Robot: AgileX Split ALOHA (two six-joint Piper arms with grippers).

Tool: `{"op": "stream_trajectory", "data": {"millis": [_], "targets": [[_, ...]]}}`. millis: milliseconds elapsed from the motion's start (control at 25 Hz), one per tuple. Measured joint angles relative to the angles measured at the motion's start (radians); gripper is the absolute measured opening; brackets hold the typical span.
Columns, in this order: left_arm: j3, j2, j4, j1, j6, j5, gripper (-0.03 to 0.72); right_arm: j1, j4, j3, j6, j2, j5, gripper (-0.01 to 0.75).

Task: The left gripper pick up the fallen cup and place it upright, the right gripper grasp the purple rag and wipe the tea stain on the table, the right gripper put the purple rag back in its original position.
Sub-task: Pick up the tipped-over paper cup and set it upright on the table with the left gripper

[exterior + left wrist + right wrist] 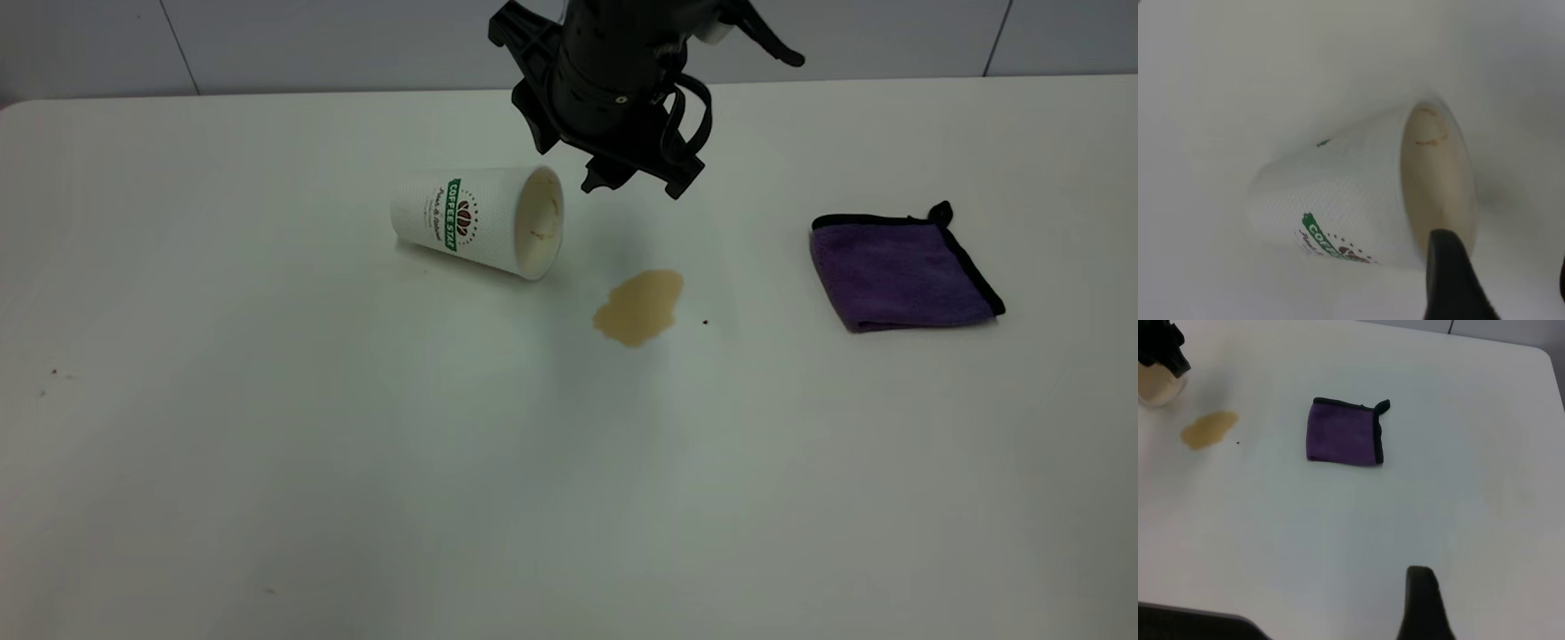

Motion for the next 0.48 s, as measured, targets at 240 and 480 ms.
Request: {"op": "stream_trajectory", "data": {"millis": [240,480], "targets": [[0.000,0.049,0.157,-0.003,-0.164,-0.019,0.429,0.000,0.000,0.000,0.000,0.000,0.000,0.552],[-0.002,0.086,0.300,-0.003,-0.267,-0.039,0.429,0.000,0.000,0.000,0.000,0.000,0.000,0.552]]}}
